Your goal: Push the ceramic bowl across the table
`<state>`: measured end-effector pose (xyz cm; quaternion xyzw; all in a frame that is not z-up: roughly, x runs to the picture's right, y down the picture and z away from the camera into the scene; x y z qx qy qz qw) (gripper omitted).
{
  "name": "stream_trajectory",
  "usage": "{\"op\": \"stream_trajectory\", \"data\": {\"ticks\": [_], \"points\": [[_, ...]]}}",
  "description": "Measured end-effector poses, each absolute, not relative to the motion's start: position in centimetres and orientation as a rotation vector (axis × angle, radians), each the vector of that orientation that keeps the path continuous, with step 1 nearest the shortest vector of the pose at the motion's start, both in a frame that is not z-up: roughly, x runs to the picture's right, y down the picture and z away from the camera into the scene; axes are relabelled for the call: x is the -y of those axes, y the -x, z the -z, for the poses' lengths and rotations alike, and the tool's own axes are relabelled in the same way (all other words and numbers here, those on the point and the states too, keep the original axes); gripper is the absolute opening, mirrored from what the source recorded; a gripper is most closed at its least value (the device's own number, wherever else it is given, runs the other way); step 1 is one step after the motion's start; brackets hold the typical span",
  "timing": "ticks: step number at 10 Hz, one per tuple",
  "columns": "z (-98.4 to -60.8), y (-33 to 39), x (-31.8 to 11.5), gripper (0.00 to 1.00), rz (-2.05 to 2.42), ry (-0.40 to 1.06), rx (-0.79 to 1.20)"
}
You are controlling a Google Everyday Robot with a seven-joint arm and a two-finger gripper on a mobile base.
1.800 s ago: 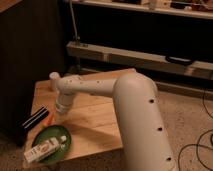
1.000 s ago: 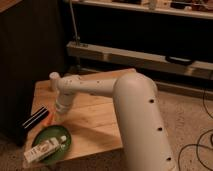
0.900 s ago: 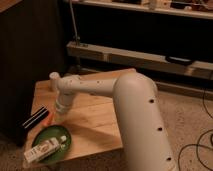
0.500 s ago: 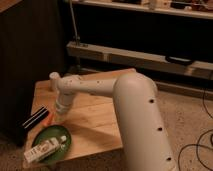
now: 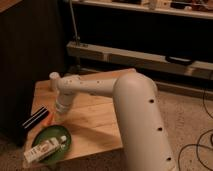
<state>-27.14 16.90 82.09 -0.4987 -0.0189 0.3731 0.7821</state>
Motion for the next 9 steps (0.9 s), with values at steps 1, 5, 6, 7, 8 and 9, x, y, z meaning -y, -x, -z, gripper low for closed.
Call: {"op": "stream_trajectory", "data": {"ticks": [1,5,6,7,8,9], "points": [[-81.8,27.2,-16.6,0.04,-0.8,1.065,0.049],[-75.5,26.9,-12.0,0.04,-0.753,0.969,0.159],[-73.7,26.8,-11.0,0.04,-0.739,0.954,0.175],[-72.1,26.7,-10.1,0.04,-0.725,0.94,0.183],[-69.2,26.8,-9.3,0.04,-0.708,0.903,0.147],[-67.2,27.0,-9.1,0.04,-0.692,0.863,0.098]]}}
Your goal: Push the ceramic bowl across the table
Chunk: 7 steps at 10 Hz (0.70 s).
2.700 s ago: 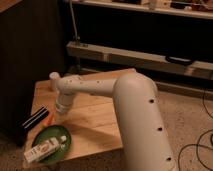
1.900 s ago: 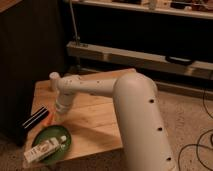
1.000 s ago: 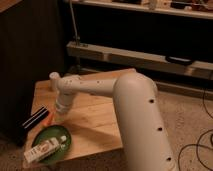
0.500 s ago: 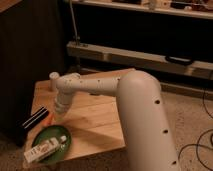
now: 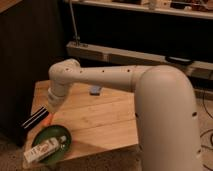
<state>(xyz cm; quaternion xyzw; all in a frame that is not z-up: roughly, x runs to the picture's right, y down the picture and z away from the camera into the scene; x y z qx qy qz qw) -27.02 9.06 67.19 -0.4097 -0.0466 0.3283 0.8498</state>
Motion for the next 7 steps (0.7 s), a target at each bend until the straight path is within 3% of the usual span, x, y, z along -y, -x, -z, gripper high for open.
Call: {"op": "stream_trajectory", "data": {"ticks": [4,7], "points": [[-64.8,26.3,-9.3,0.04,-0.678,0.833,0.011],[-67.2,25.6,-12.2,0.04,-0.668,0.836,-0.041]]}}
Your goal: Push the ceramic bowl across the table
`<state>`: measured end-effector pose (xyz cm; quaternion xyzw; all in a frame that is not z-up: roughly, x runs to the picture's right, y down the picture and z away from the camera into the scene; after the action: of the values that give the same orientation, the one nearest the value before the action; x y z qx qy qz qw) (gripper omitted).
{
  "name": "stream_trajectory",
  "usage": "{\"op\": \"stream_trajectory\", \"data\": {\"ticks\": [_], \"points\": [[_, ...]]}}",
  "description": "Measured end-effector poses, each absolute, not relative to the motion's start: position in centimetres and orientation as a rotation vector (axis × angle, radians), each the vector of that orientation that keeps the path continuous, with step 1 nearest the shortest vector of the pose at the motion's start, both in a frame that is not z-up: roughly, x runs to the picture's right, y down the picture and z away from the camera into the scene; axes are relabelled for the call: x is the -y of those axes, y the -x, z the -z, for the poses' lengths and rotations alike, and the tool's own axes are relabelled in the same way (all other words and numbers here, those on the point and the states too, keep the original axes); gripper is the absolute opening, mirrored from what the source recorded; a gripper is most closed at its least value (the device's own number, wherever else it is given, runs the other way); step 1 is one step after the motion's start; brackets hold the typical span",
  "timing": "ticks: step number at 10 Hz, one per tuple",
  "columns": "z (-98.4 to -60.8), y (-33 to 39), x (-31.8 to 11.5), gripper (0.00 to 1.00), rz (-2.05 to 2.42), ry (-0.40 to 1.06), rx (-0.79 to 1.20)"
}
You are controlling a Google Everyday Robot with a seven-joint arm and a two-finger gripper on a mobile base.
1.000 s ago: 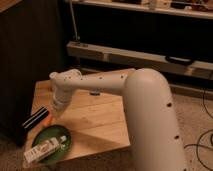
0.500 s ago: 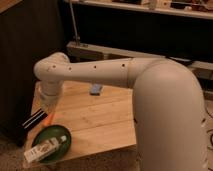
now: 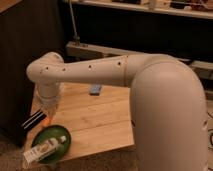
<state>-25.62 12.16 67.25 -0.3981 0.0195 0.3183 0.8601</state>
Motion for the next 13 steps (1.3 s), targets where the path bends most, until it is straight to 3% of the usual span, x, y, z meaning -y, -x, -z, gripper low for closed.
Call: {"op": "stream_trajectory", "data": {"ticks": [6,11,13], "points": [[-75.9,24.5,-19.2,0.04,-0.644,0.821,-0.037],[-75.3,25.1,-19.3,0.04,-0.63,0.826,-0.027],[-73.2,26.7,-20.7,0.04,-0.606,0.838,-0.014]]}}
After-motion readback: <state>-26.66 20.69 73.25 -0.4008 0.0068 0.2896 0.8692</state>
